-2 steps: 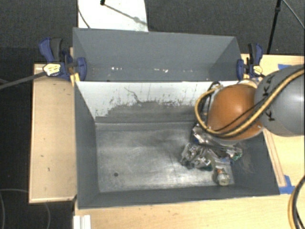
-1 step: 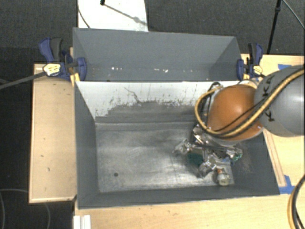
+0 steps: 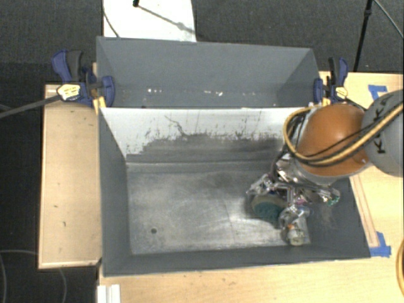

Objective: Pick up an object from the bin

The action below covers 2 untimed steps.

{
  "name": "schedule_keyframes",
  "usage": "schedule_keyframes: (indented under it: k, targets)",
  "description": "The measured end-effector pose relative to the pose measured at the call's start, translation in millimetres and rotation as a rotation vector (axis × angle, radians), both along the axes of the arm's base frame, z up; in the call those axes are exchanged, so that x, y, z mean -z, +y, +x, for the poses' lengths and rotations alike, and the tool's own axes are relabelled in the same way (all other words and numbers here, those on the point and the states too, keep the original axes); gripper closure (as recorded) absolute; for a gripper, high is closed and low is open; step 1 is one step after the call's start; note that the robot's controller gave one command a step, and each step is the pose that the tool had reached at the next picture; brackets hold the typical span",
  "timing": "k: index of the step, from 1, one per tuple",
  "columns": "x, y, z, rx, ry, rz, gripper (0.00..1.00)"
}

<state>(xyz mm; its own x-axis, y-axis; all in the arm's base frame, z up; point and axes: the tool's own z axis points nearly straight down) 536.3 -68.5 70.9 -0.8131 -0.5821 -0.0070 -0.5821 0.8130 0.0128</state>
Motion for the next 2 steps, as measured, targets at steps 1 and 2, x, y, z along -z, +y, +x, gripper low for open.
schedule_keyframes:
  k: [1, 2]
  targets:
    - [-1, 2, 1.1, -0.002, -0.003, -0.001, 1.00]
    - [-178, -9, 37.1, -0.254, -0.015, -0.016, 1.00]
